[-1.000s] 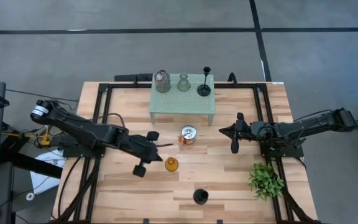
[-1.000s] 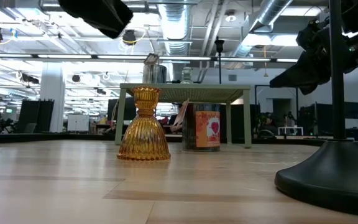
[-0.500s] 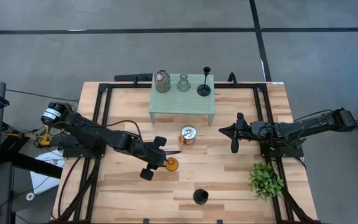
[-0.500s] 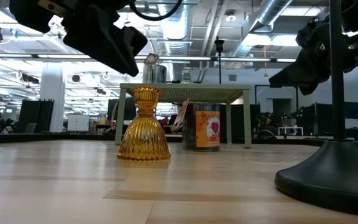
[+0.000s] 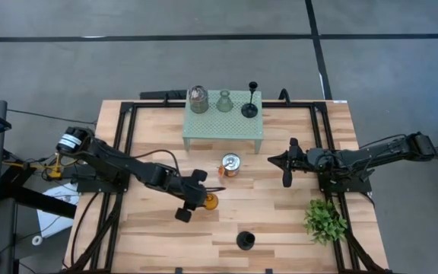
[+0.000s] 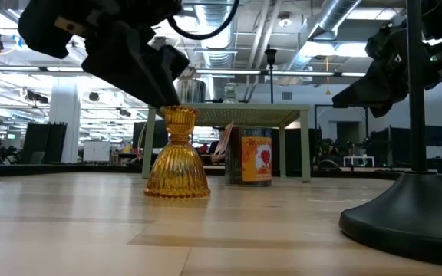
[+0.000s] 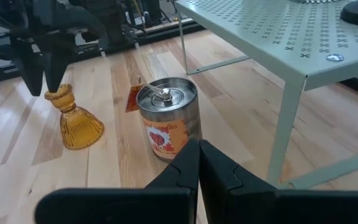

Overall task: Pick & Place candle stick holders
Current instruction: Put the yellow candle holder on the shelf, then put the black candle holder on the shelf

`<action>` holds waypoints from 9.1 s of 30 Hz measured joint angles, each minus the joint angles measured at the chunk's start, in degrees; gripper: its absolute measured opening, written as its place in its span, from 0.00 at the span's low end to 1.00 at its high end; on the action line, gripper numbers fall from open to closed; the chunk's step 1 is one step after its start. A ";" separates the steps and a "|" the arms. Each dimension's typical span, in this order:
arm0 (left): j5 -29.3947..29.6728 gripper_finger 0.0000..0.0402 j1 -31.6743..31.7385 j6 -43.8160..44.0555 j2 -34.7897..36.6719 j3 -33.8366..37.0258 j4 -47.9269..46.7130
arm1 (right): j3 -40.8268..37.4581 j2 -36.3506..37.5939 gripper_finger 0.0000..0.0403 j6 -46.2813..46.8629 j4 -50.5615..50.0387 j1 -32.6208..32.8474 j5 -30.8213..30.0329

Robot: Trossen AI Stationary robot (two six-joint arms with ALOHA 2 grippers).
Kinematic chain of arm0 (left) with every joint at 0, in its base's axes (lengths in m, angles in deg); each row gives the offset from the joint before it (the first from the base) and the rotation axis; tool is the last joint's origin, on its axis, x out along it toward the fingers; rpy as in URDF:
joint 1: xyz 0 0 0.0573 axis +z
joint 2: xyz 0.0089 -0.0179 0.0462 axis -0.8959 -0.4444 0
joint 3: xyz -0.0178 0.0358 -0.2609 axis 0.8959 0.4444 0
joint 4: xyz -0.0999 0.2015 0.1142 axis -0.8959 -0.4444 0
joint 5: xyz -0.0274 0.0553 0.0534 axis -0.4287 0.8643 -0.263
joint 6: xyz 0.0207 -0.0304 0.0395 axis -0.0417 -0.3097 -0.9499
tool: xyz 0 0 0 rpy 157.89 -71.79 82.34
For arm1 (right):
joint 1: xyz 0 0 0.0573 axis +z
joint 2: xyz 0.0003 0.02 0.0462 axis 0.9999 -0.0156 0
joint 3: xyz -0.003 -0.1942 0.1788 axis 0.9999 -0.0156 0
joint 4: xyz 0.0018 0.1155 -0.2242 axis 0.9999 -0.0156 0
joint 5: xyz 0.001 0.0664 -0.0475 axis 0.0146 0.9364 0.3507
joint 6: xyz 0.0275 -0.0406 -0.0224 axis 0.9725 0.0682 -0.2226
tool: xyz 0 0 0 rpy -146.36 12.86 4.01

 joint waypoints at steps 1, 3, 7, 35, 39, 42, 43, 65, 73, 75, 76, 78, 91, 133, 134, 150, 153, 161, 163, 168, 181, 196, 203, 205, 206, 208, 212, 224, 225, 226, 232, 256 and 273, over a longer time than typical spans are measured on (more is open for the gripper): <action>0.12 0.33 0.05 0.01 -0.18 0.00 0.24 | 0.00 0.00 0.00 0.00 -0.03 -0.01 0.02; 0.37 0.32 0.11 0.04 -0.29 0.00 0.28 | 0.00 0.00 0.00 0.00 -0.02 0.01 0.00; 0.57 0.30 0.11 1.07 -0.64 0.00 0.57 | 0.00 0.00 0.00 0.00 -0.20 0.01 0.02; 1.64 0.04 1.22 5.18 -1.59 -0.09 1.24 | 0.00 0.00 0.00 -0.08 -0.21 -0.01 0.07; 2.89 0.04 1.22 5.20 -1.59 -0.09 1.21 | 0.00 0.00 0.00 -0.22 -0.26 -0.01 0.09; 3.23 0.03 1.20 5.18 -1.06 0.03 0.89 | 0.00 0.00 0.00 -0.20 -0.71 0.00 0.09; 3.36 0.03 1.20 5.18 -0.76 0.09 0.65 | 0.00 0.00 0.00 -0.22 -0.99 0.01 0.09; 18.71 0.02 0.81 0.62 13.63 -0.74 -1.59 | 0.00 0.00 0.00 -0.11 -1.53 -0.01 0.04; 26.58 0.02 2.33 -12.53 12.16 -7.82 -2.01 | 0.00 0.00 0.00 -0.02 -1.52 -0.02 0.02; 28.77 0.02 3.39 -15.19 12.15 -9.62 -2.15 | 0.00 0.00 0.00 -0.02 -1.44 -0.02 0.02; 29.94 0.02 3.98 -16.46 12.17 -10.18 -2.19 | 0.00 0.00 0.00 -0.02 -1.47 -0.01 0.02; 32.09 0.02 5.41 -19.06 12.17 -11.15 -2.62 | 0.00 0.00 0.00 -0.02 -1.48 0.01 0.02; 23.83 0.02 20.62 -22.03 11.98 -14.92 -2.48 | 0.00 0.00 0.00 -0.07 -1.70 0.01 0.00; 10.52 0.10 32.11 -24.35 -1.88 -26.38 -7.82 | 0.02 0.00 0.00 -0.57 -3.65 -0.01 -0.04; 10.51 0.11 32.11 -24.35 -1.88 -26.38 -7.69 | 0.02 0.00 0.00 -0.57 -3.64 0.01 -0.04; 10.60 0.19 31.69 -24.37 -1.88 -26.36 -5.71 | 0.02 0.00 0.00 -0.55 -3.67 0.00 -0.04; 10.64 0.19 30.72 -24.49 -1.86 -26.36 -4.44 | 0.02 0.00 0.00 -0.55 -3.65 0.00 -0.04; 10.99 0.18 26.68 -28.78 0.70 -26.26 -0.38 | 0.02 0.00 0.00 -0.49 -3.65 -0.01 -0.04; 11.04 0.18 25.62 -28.85 2.40 -26.26 -0.20 | 0.02 0.00 0.00 -0.48 -3.69 -0.01 -0.04; 11.06 0.17 22.42 -26.64 7.63 -26.25 -0.26 | 0.02 0.00 0.00 -0.48 -3.67 0.00 -0.04; 10.82 0.12 8.86 -19.75 17.28 -26.21 -10.08 | 0.02 0.00 0.00 -0.50 -3.65 -0.01 -0.04; 13.23 0.01 4.73 -12.36 24.26 -13.19 -12.83 | 0.02 0.00 0.00 -0.56 -3.44 -0.01 0.01; 14.59 0.01 4.62 -9.11 36.61 -1.79 -8.14 | 0.02 0.00 0.00 -0.50 -3.43 0.00 0.04; 13.84 0.01 4.61 -7.87 40.40 1.64 -7.63 | 0.02 0.00 0.00 -0.50 -3.38 -0.02 0.04; 13.78 0.01 4.61 -7.28 42.19 3.42 -7.30 | 0.02 0.00 0.00 -0.50 -3.34 0.00 0.04; 13.69 0.01 4.61 -6.17 45.57 6.92 -6.90 | 0.02 0.00 0.00 -0.49 -3.18 0.00 0.02; 13.76 0.01 4.61 -3.75 51.39 13.96 -3.78 | 0.02 0.00 0.00 -0.50 -3.19 -0.01 0.02; 13.19 0.02 4.61 -1.11 59.31 25.07 -0.49 | 0.02 0.00 0.00 -0.48 -2.90 -0.02 0.07; 12.95 0.02 4.61 -0.78 59.43 25.41 -0.21 | 0.02 0.00 0.00 -0.48 -2.90 -0.02 0.07; 12.39 0.02 4.61 -0.70 59.58 25.70 -0.21 | 0.02 0.00 0.00 -0.48 -2.81 -0.01 0.08; 11.13 0.02 4.61 -0.76 59.63 27.44 0.11 | 0.02 0.00 0.00 -0.05 -1.28 -0.06 -0.82; 11.23 0.02 4.61 -0.95 59.43 27.91 0.16 | 8.06 -0.02 0.00 0.12 -1.48 1.29 8.52; 11.23 0.02 4.61 -0.96 59.43 27.91 0.14 | 48.66 -20.67 0.00 -0.61 -38.23 14.79 16.36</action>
